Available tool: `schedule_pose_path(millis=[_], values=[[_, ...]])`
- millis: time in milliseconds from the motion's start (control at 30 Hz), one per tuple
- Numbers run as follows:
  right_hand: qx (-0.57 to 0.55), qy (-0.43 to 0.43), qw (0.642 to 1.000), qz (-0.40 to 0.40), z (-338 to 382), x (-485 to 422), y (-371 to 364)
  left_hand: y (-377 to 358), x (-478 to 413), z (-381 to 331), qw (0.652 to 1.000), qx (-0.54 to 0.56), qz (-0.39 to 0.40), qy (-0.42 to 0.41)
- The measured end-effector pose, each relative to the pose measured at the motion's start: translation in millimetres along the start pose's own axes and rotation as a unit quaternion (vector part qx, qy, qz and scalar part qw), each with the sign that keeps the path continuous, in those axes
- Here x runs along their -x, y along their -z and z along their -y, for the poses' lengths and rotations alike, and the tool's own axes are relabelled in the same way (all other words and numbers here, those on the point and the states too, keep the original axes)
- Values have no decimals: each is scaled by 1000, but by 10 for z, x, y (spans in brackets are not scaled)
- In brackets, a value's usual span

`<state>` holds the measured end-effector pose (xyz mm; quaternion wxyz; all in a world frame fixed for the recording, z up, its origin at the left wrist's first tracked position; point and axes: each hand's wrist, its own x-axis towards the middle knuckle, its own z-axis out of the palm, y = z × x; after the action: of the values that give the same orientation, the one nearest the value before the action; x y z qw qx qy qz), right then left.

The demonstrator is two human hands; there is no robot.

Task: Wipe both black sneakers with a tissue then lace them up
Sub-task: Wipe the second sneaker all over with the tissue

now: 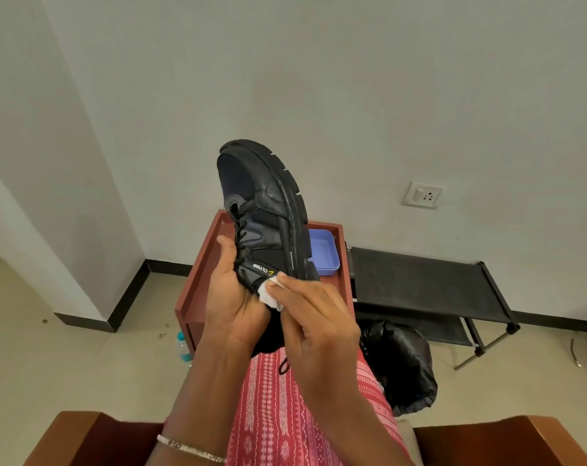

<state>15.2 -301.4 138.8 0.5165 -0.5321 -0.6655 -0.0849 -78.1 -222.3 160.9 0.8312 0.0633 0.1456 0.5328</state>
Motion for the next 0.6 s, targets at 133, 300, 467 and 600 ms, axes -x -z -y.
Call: schedule_pose_path(millis=[133,300,467,600], values=[[20,33,998,40,112,-232,-84,-46,67,40,999,14,-2,28],[27,46,996,75,156,-158,-52,-16,73,22,998,22,-9,55],[32,47,998,31,52,167,22,-6,12,30,999,-38,-25,14],[42,38,998,5,-28,-16,11,-80,42,104,1000,12,-16,18]])
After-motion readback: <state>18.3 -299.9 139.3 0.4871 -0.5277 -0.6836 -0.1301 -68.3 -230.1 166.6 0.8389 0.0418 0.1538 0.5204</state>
